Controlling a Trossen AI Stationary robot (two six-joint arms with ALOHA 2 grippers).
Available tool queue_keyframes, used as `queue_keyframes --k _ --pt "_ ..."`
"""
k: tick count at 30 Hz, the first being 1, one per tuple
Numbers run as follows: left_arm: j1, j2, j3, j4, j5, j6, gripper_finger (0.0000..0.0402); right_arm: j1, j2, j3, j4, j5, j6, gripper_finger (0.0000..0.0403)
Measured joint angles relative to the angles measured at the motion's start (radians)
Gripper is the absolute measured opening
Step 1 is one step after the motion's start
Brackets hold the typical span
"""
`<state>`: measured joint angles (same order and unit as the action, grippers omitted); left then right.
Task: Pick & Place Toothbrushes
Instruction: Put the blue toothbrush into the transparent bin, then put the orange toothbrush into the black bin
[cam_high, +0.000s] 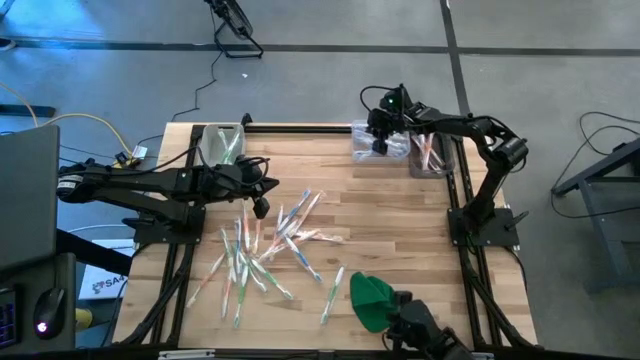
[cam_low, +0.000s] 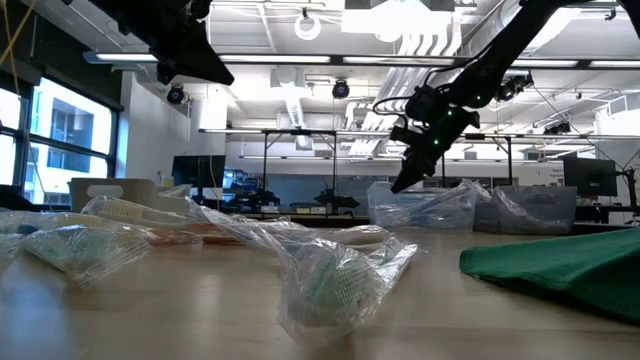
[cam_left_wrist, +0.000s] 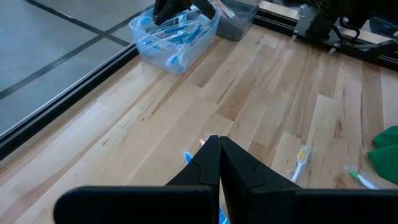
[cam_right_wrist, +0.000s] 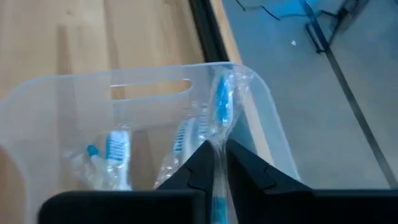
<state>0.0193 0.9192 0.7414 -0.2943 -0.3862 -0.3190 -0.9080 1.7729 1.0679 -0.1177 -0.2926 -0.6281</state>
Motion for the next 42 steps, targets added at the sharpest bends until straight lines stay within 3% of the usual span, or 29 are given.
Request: queue_keyframes --k 13,26,42 --pt "0.0 0.0 0.0 0.0 0.0 0.0 0.0 0.02 -0.008 0.0 0.0 0.032 -0.005 0.015" --pt "0.0 0.0 0.0 0.0 0.0 0.0 0.0 0.066 -0.116 0.0 -0.034 0.03 -0.005 0.014" --pt "0.0 0.0 0.0 0.0 0.0 0.0 0.0 0.139 -0.124 0.0 -0.112 0.032 0.037 0.0137"
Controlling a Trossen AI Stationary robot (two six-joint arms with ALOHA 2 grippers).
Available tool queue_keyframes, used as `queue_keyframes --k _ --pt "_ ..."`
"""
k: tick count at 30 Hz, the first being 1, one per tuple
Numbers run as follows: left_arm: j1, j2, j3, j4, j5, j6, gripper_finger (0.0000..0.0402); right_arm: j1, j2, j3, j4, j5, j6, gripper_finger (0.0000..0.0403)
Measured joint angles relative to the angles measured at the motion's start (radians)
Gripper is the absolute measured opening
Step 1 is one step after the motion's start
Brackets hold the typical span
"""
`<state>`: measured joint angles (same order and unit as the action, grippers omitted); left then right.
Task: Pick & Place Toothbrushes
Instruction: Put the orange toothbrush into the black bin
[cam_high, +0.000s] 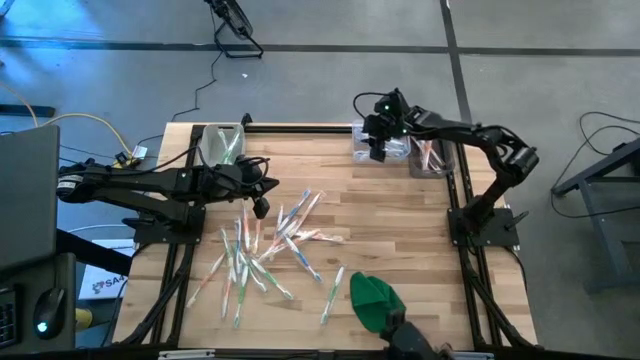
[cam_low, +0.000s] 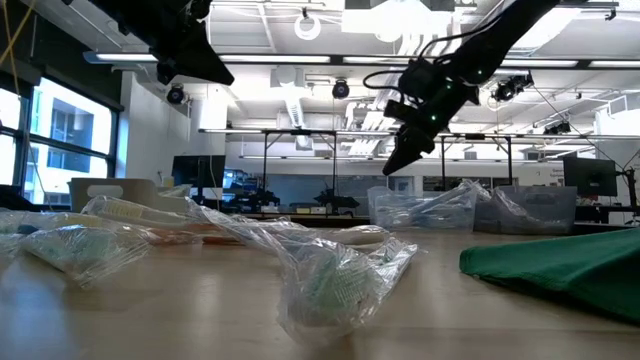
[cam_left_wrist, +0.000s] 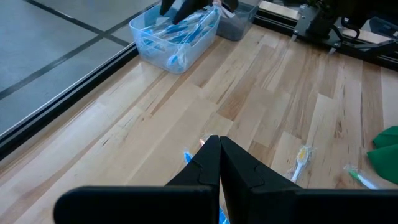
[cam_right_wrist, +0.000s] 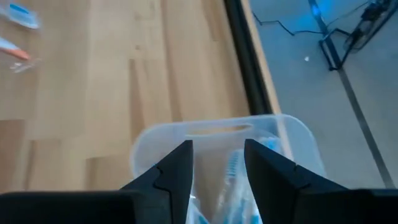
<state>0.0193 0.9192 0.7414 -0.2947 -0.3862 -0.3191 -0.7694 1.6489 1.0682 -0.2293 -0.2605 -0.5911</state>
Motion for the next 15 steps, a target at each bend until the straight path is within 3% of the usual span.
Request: queue_keyframes --k 9,15 --pt "0.0 0.0 0.0 0.0 0.028 -0.003 0.0 0.11 0.0 0.0 0.042 -0.023 -0.067 0.0137" --pt "0.0 0.0 0.0 0.0 0.038 -0.003 0.0 0.168 0.0 0.0 0.051 -0.232 -0.167 0.0137"
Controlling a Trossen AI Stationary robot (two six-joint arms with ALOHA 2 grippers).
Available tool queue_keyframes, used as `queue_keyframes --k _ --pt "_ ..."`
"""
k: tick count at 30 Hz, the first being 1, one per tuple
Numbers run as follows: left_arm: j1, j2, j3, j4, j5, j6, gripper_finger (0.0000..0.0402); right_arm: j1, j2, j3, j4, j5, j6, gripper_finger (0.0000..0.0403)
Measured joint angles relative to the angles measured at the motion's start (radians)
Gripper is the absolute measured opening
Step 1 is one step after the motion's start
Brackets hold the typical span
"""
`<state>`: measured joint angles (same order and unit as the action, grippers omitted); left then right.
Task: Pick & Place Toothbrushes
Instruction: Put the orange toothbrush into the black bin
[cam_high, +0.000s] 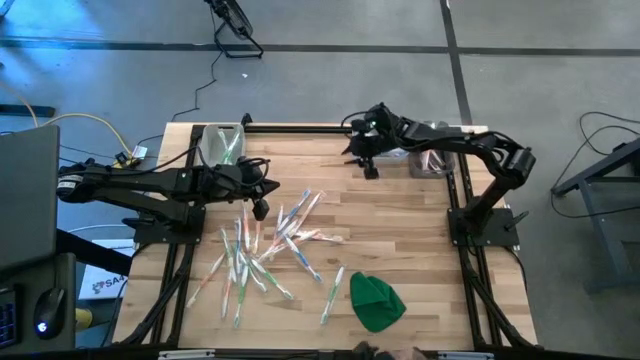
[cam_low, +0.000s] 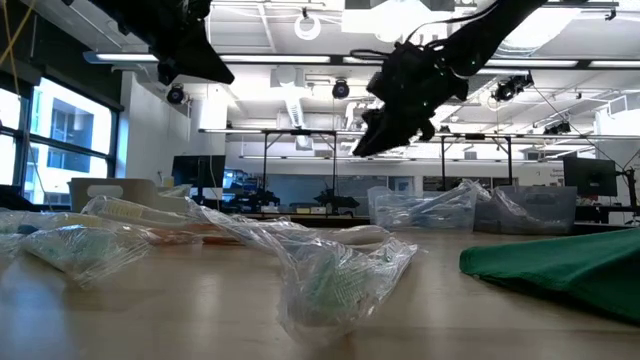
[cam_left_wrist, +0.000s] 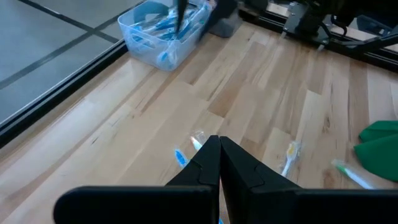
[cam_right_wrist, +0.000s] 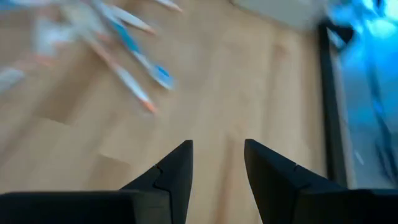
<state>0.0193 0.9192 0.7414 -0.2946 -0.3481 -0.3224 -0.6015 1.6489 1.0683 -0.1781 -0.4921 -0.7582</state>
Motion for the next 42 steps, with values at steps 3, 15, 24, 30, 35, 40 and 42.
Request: queue_keyframes --k 3,15,24,30,35,40,42 --pt "0.0 0.0 0.0 0.0 -0.002 0.004 0.0 0.029 0.0 0.0 0.002 -0.095 -0.033 0.0137" --pt "0.0 0.0 0.0 0.0 -0.003 0.024 0.0 0.161 0.013 0.0 0.109 -0.112 -0.032 0.0137" --pt "0.0 0.0 0.0 0.001 -0.003 0.064 0.0 0.254 0.115 0.0 0.193 -0.112 0.043 0.0137" --pt "0.0 0.0 0.0 0.001 -0.004 0.056 0.0 0.306 0.206 0.0 0.313 -0.083 0.143 0.0137" --pt "0.0 0.0 0.0 0.001 -0.004 0.056 0.0 0.335 0.286 0.0 0.416 -0.011 0.183 0.0137" --pt "0.0 0.0 0.0 0.001 -0.004 0.056 0.0 0.348 0.376 0.0 0.506 -0.004 0.25 0.0137" --pt "0.0 0.0 0.0 0.001 -0.005 0.056 0.0 0.348 0.403 0.0 0.54 0.014 0.286 0.0137"
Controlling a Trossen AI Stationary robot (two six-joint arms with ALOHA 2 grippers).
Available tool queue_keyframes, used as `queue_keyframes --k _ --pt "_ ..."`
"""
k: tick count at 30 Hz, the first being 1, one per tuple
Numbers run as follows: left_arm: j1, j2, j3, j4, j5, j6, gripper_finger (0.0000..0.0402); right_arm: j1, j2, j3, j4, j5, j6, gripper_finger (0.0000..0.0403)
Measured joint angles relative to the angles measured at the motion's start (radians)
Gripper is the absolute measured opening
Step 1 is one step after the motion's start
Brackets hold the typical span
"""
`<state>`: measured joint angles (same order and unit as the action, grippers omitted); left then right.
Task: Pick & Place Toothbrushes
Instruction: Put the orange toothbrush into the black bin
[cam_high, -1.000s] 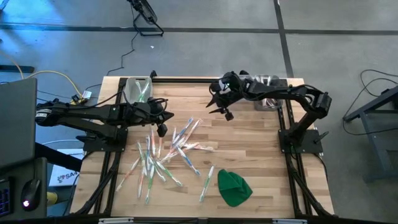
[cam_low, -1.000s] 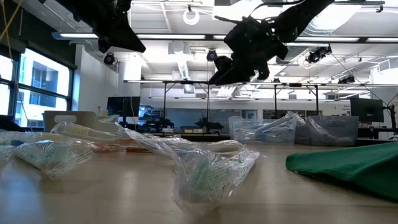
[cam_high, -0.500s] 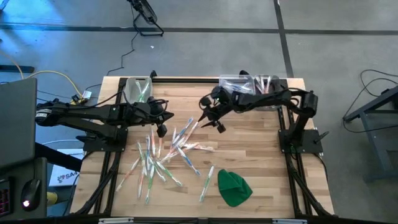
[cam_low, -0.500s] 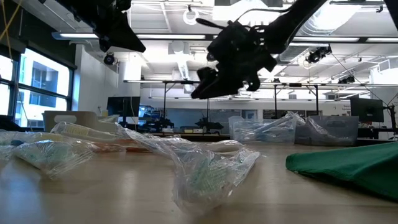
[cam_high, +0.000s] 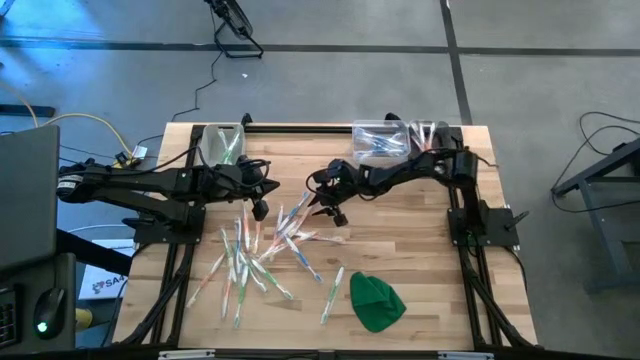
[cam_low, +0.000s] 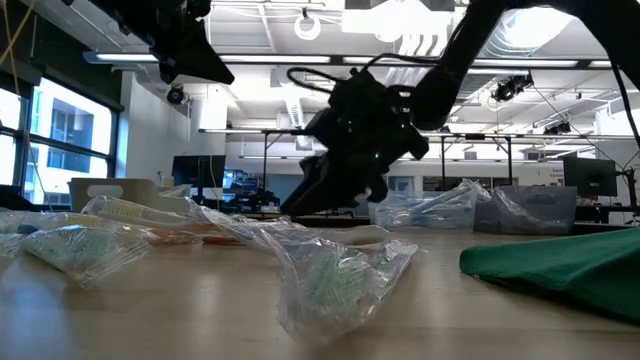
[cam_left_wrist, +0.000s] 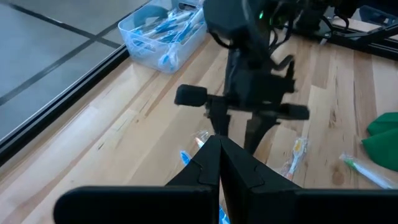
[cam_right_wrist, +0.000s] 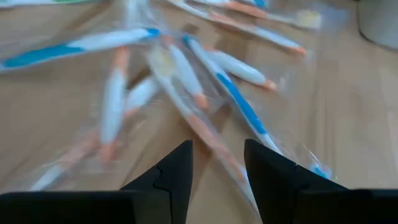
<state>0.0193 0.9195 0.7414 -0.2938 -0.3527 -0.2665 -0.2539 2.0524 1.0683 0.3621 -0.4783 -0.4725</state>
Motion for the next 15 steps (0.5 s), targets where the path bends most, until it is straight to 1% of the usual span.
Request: queue_keyframes --k 5,8,15 --pt "0.0 0.0 0.0 0.0 0.0 -0.004 0.0 0.0 0.039 0.0 0.045 0.111 0.029 0.0137" --pt "0.0 0.0 0.0 0.0 0.0 -0.004 0.0 -0.001 0.048 0.0 0.036 0.123 0.017 0.0137" --pt "0.0 0.0 0.0 0.0 0.0 -0.004 0.0 0.008 0.046 0.002 -0.063 0.123 -0.026 0.0137"
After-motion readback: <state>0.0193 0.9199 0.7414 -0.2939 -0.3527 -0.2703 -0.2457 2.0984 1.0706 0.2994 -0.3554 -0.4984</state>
